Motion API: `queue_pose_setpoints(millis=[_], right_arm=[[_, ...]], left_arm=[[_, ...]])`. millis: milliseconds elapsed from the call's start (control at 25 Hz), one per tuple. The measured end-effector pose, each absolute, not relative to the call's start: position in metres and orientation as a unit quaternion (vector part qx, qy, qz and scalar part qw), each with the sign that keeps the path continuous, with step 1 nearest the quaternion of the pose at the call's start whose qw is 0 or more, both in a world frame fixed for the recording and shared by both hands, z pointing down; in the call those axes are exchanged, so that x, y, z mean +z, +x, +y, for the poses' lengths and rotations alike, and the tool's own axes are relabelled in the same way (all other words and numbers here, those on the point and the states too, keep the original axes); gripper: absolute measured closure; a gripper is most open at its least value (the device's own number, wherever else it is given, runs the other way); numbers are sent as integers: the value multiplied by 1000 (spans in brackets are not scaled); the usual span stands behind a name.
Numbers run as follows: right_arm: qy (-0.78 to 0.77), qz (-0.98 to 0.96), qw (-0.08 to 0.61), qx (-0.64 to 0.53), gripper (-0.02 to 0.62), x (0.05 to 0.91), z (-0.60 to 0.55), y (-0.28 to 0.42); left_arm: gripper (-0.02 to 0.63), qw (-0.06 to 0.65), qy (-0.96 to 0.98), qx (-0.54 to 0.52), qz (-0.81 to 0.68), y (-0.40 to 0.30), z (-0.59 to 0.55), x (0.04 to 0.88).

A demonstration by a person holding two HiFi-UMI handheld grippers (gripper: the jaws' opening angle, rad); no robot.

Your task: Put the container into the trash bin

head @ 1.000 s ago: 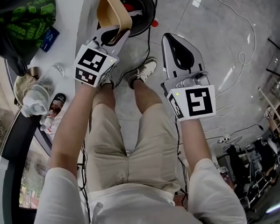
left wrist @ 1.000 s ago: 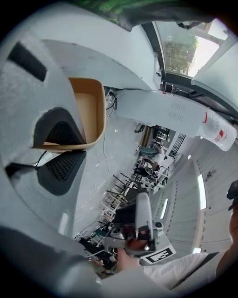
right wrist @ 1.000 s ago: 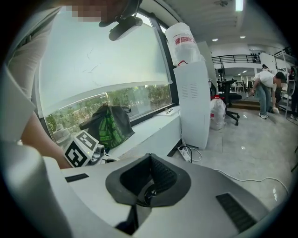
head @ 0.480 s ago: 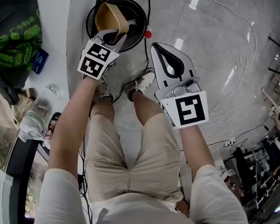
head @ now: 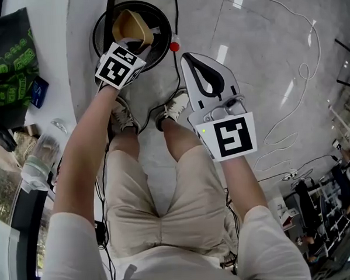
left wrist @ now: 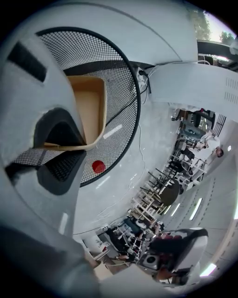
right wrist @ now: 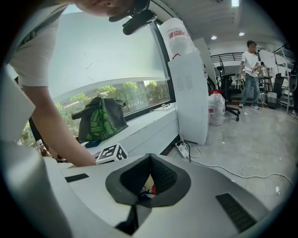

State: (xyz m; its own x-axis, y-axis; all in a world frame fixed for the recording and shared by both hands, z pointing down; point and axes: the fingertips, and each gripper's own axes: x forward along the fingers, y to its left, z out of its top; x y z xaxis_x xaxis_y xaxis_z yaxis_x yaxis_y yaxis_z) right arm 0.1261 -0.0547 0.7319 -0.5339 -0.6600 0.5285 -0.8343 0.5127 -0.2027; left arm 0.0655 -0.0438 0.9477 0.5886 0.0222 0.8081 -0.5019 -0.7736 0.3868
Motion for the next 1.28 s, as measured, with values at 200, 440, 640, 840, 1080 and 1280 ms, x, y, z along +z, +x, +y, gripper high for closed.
queue_pose_setpoints(millis=[200, 440, 640, 840, 1080, 1280], right_arm=[[443, -845, 197, 226, 594, 742, -56, 133], [452, -840, 196, 228, 594, 752, -57, 144], [467, -832, 195, 228, 594, 762, -56, 152], [475, -826, 194, 233, 594, 775, -53, 155], [482, -819, 198, 239, 594, 789, -46, 165], [491, -813, 202, 238, 594, 799, -44, 175]], left_arm=[[577, 300, 828, 460, -116, 68, -41, 967], [578, 334, 806, 480, -96, 66, -39, 988], [578, 337, 793, 503, -70, 64, -36, 1006], [578, 363, 782, 504, -57, 67, -37, 1021], [578, 358, 773, 522, -41, 67, -39, 1041], [577, 353, 770, 531, -19, 72, -35, 1055]])
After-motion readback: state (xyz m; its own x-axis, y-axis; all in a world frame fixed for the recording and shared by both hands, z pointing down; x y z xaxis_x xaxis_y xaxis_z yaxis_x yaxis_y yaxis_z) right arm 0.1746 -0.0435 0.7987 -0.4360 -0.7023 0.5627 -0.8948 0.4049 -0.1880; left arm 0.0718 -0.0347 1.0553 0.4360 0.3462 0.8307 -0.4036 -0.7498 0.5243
